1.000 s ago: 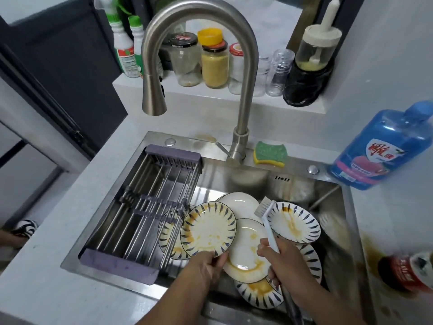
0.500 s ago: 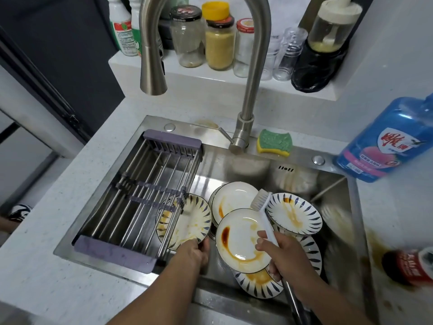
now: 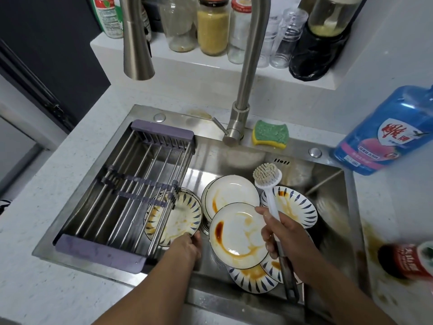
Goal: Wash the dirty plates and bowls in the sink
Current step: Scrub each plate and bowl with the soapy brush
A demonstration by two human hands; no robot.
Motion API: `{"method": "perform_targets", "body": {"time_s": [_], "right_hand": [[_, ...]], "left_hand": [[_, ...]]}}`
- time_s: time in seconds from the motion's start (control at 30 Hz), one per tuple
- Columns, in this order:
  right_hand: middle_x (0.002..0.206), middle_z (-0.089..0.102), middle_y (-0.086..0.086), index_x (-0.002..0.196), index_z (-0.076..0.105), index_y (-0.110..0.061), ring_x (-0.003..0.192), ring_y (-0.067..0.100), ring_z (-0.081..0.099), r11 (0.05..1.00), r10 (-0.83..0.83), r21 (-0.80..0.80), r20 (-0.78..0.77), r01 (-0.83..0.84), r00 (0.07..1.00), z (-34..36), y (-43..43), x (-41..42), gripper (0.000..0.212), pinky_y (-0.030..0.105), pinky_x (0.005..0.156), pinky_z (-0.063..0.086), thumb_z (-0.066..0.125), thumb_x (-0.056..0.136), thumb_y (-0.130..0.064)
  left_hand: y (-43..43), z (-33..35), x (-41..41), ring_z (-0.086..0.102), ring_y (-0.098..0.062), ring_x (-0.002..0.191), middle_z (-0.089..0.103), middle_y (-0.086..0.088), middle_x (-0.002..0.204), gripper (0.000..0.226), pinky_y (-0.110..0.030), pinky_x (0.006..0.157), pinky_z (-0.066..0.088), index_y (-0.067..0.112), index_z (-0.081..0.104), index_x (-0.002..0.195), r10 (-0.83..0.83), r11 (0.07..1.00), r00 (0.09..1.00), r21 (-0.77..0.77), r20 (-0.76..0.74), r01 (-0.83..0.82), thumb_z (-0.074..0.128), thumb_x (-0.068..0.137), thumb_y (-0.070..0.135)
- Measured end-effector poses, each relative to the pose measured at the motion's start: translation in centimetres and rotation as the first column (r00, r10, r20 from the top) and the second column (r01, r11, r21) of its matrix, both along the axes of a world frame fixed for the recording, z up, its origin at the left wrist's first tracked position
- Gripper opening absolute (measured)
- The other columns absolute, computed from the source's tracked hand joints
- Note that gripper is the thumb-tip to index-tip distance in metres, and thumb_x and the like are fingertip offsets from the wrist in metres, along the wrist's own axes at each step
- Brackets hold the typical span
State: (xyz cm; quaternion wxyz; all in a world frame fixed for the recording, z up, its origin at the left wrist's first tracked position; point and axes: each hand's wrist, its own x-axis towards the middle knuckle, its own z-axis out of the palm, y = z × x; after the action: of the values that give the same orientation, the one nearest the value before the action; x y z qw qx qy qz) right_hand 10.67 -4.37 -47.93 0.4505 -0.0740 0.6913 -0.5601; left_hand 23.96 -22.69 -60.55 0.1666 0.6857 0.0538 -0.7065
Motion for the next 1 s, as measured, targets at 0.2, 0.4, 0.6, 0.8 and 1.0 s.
{"method": "perform_targets", "body": {"time_s": [0.2,0.4,0.6,0.8,1.0], "right_hand": [[0.072,0.058,0.007,0.102,0.077,-0.034,0.055,0.018,0.052,1.000,-0.021,0.007,-0.007,0.021,1.000,-0.1,0.3,-0.2,0.029,0.030,0.051,0.042,0.065,0.083,-0.052],[0.073,0.058,0.008,0.105,0.077,-0.030,0.055,0.019,0.052,0.997,-0.059,0.044,-0.004,0.059,0.998,-0.6,0.8,-1.2,0.022,0.031,0.051,0.041,0.064,0.095,-0.043],[0.069,0.059,0.007,0.107,0.073,-0.013,0.054,0.020,0.051,0.988,-0.099,0.117,-0.054,0.105,0.994,-0.9,1.9,-2.3,0.032,0.032,0.052,0.040,0.064,0.096,-0.041],[0.066,0.056,0.006,0.114,0.066,-0.003,0.048,0.015,0.044,0.977,-0.108,0.178,-0.075,0.120,0.991,-0.8,3.0,-3.1,0.042,0.027,0.044,0.035,0.061,0.098,-0.042],[0.053,0.048,0.002,0.079,0.063,-0.016,0.042,0.013,0.038,0.946,0.072,0.323,-0.191,-0.007,0.979,1.5,3.8,-3.9,0.043,0.026,0.047,0.032,0.037,0.109,-0.032]], "left_hand": [[1.0,1.9,-0.5,0.052,-0.014,0.043,0.054,-0.006,0.071,0.029,-0.023,0.047,0.053,0.003,0.061,0.084,-0.055,0.995,0.995,0.090,0.081,0.048,0.064,0.100,0.026],[4.1,4.4,-2.2,0.059,-0.032,0.064,0.065,-0.018,0.054,0.026,-0.042,0.063,0.052,-0.009,0.061,0.090,-0.562,0.827,0.827,-0.005,-0.004,0.562,0.061,0.099,0.015],[4.7,-0.7,-2.4,0.067,-0.033,0.086,0.070,-0.025,0.105,0.026,-0.047,0.088,0.058,-0.006,0.064,0.115,-0.793,0.584,0.584,-0.058,0.173,0.810,0.051,0.094,-0.012],[4.2,2.2,-2.7,0.069,-0.039,0.083,0.068,-0.018,0.097,0.043,-0.055,0.064,0.061,0.014,0.057,0.111,-0.864,0.458,0.479,-0.152,0.157,0.876,0.032,0.096,-0.017],[2.7,6.0,-2.6,0.073,-0.037,0.082,0.072,-0.016,0.102,0.049,-0.056,0.070,0.062,0.012,0.058,0.121,-0.909,0.384,0.413,-0.274,0.054,0.882,0.037,0.091,-0.020]]}}
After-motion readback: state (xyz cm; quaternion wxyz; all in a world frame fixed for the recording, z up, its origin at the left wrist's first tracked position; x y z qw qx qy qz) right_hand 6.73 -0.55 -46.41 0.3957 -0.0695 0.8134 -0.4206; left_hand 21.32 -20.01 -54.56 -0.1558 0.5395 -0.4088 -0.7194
